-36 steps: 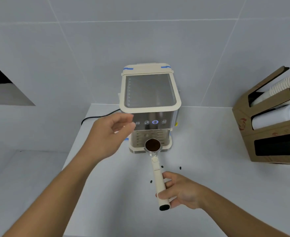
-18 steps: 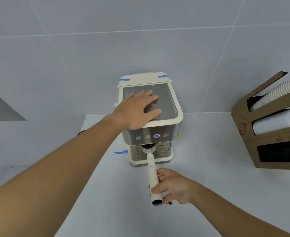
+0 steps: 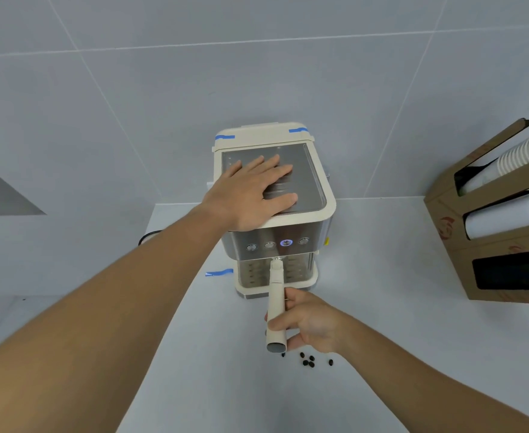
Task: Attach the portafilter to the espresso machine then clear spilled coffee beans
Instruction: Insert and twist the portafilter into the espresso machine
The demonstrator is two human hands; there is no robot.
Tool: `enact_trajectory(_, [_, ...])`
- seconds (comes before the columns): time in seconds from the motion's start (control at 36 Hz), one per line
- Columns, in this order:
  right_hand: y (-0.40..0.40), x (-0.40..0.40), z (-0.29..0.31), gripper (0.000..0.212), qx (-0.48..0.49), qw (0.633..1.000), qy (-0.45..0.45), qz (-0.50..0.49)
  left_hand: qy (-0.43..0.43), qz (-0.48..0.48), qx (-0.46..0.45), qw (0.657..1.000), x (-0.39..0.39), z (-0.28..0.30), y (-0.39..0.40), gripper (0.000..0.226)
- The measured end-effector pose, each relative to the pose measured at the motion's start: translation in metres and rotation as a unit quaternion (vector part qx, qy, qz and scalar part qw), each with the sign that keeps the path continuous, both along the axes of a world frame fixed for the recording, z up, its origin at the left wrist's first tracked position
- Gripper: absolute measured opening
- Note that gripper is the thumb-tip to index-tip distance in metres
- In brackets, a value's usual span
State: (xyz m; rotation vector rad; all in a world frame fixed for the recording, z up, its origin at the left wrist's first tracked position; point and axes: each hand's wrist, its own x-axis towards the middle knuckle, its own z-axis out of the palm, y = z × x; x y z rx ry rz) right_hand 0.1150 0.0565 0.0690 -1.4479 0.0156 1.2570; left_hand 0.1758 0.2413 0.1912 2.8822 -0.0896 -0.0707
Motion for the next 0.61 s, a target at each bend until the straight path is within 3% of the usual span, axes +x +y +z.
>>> enact_trajectory(0.22, [0.006,0.003,-0.005,0.046,0.015,1.000,0.007,-0.008,-0.006,0.003,-0.007,1.000,0.000,0.000,0.000,0.066])
enact_trajectory(0.47, [0.029,0.009,-0.010,0.039,0.048,0.998,0.008,-0.030,-0.015,0.009,-0.015,1.000,0.000,-0.001,0.000,0.066])
enact_trajectory(0.61, [0.046,0.005,-0.014,0.049,0.060,0.997,0.021,-0.053,-0.020,0.009,-0.024,0.999,0.000,-0.002,0.002,0.066])
